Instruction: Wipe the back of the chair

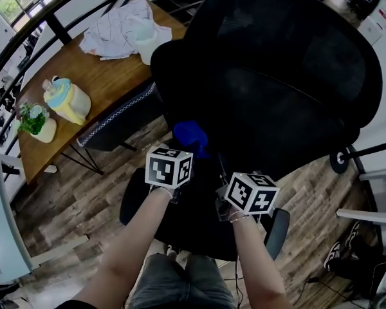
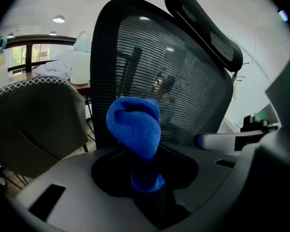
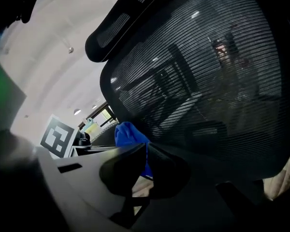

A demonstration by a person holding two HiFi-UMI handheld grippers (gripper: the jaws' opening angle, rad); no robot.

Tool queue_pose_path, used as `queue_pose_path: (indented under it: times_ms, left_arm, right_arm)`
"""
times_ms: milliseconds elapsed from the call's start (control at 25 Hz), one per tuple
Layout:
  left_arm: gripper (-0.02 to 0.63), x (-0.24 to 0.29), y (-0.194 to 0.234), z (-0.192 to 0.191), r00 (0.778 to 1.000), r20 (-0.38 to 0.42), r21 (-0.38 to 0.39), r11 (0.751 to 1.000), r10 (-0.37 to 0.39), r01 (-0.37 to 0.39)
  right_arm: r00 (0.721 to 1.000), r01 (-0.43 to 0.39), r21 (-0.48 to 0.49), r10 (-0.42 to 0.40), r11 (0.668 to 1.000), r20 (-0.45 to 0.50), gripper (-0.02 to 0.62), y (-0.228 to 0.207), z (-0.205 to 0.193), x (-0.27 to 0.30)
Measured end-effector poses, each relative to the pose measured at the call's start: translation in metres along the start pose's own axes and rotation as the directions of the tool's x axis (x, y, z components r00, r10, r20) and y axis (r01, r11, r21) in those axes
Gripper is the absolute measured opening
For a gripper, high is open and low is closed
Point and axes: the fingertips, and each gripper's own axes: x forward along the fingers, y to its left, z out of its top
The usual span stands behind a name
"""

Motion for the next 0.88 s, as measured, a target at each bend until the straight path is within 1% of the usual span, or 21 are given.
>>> queue_pose_path:
  times_ms: [120, 320, 480, 720, 880]
  left_arm:
    - [0.123, -0.001, 0.015, -0.001, 1.0, 0.02, -0.015, 1.0, 0.012, -0.012]
    - [0.123, -0.013, 0.031, 0.0, 0.999, 0.005, -0.032, 0.998, 0.052, -0.051]
    - [0.123, -0.018, 0.036, 0.0, 0.998, 0.011, -0.037, 0.998, 0.06, -0.059]
    - [0.123, -0.036, 0.026, -0.002, 0.999, 0.036, -0.037, 0.999, 0.038, -0.037]
    - [0.123, -0.052, 0.008, 0.001, 0.999, 0.053, -0.024, 1.0, 0.0, 0.001]
  right_arm:
    - [1.0, -0.01, -0.009, 0.01, 1.0, -0.009, 0.031, 0.007, -0.001, 0.007]
    - [1.0, -0.017, -0.025, 0.017, 1.0, -0.018, 0.031, 0.014, -0.003, 0.009]
    - [1.0, -0.013, -0.053, 0.012, 0.998, -0.024, 0.031, 0.017, -0.003, 0.004]
    - [1.0, 0.008, -0.07, -0.007, 0.998, 0.011, 0.031, 0.022, 0.002, -0.021]
    - [0.999, 0.029, -0.081, -0.026, 0.996, 0.037, 0.031, 0.028, 0.004, -0.04]
